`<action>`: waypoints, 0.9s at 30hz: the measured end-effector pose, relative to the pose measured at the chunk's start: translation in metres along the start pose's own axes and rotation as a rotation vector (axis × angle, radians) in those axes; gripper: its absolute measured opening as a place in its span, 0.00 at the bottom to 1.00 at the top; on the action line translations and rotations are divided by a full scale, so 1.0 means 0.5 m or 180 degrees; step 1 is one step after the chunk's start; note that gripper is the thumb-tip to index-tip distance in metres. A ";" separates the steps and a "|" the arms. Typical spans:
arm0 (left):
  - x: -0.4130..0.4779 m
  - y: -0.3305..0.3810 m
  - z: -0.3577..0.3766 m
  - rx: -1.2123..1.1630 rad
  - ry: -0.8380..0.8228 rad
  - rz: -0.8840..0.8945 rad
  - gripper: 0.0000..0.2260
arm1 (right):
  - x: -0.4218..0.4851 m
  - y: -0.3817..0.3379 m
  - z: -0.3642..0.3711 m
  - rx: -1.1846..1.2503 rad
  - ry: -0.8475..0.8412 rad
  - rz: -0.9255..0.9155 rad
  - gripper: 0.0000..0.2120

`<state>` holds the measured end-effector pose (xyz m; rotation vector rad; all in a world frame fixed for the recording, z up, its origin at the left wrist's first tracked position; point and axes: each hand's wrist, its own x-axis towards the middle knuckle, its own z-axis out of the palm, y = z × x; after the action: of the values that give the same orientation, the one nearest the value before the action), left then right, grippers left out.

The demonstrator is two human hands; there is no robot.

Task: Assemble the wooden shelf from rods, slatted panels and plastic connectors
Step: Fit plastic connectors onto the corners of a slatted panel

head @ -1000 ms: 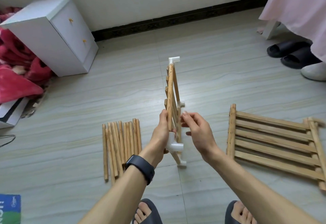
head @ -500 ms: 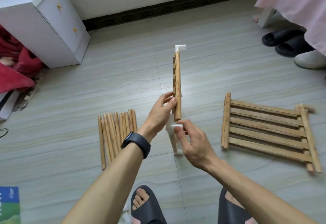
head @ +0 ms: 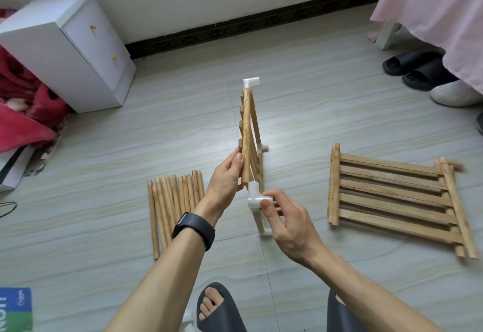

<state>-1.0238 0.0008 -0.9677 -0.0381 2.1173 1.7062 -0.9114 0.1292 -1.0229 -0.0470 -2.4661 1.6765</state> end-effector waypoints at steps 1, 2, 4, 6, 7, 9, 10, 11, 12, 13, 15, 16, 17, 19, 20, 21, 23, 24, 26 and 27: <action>-0.003 0.001 0.001 0.0003 -0.0027 0.0009 0.18 | 0.001 -0.002 0.000 -0.0020 -0.0040 -0.0005 0.15; -0.007 0.002 0.004 -0.0012 -0.0068 0.0005 0.18 | 0.003 -0.003 0.000 -0.0036 -0.0099 -0.0002 0.16; -0.009 0.006 0.015 -0.0089 -0.0116 -0.0042 0.20 | 0.007 -0.007 -0.001 -0.0051 -0.0193 0.0033 0.14; -0.005 0.012 0.028 -0.0025 -0.0102 -0.0006 0.21 | 0.016 -0.009 -0.004 -0.0003 -0.0086 0.0122 0.12; -0.001 0.015 0.035 0.0032 -0.0095 0.0033 0.21 | 0.020 -0.009 -0.007 0.0016 0.0007 0.0178 0.12; 0.004 0.022 0.043 0.0100 -0.0066 0.0094 0.20 | 0.022 -0.006 -0.012 0.0001 0.0076 0.0197 0.13; 0.007 0.023 0.044 0.0122 -0.0042 0.0126 0.19 | 0.018 -0.004 -0.013 -0.0007 0.0055 0.0157 0.13; 0.009 0.022 0.044 0.0132 -0.0024 0.0147 0.18 | 0.010 -0.002 -0.011 -0.0005 0.0024 0.0110 0.11; 0.011 0.020 0.042 0.0126 -0.0011 0.0151 0.18 | 0.002 0.000 -0.009 0.0003 0.0005 0.0065 0.10; 0.012 0.017 0.039 0.0114 -0.0014 0.0143 0.16 | -0.006 0.001 -0.008 0.0016 0.0008 0.0040 0.09; 0.014 0.009 0.033 0.0069 -0.0029 0.0108 0.13 | -0.011 0.001 -0.008 0.0043 0.0068 0.0092 0.08; 0.015 0.006 0.029 0.0044 -0.0032 0.0087 0.12 | -0.009 0.000 -0.009 0.0056 0.0101 0.0137 0.08; 0.015 0.003 0.027 0.0035 -0.0031 0.0068 0.13 | -0.004 -0.001 -0.010 0.0060 0.0120 0.0164 0.09; 0.016 -0.002 0.021 0.0059 -0.0028 0.0014 0.17 | 0.001 -0.002 -0.007 0.0040 0.0134 0.0151 0.10; 0.018 -0.004 0.018 0.0069 -0.0008 -0.0010 0.17 | 0.001 -0.001 -0.005 0.0040 0.0146 0.0140 0.10; 0.021 -0.007 0.014 0.0065 0.0014 -0.0018 0.16 | 0.001 0.000 -0.003 0.0056 0.0164 0.0136 0.11; 0.025 -0.011 0.010 0.0004 0.0040 -0.0021 0.11 | 0.001 0.002 -0.003 0.0100 0.0188 0.0126 0.12; 0.028 -0.014 0.008 -0.0040 0.0035 -0.0029 0.10 | 0.003 0.002 -0.004 0.0119 0.0187 0.0119 0.13; 0.031 -0.020 0.006 -0.0117 -0.0016 -0.0041 0.09 | 0.006 0.000 -0.007 0.0165 0.0160 0.0135 0.15; 0.032 -0.022 0.005 -0.0146 -0.0045 -0.0038 0.09 | 0.008 -0.001 -0.008 0.0187 0.0142 0.0146 0.15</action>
<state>-1.0344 0.0040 -0.9837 -0.0516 2.0635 1.7431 -0.9150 0.1332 -1.0205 -0.1335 -2.3999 1.7456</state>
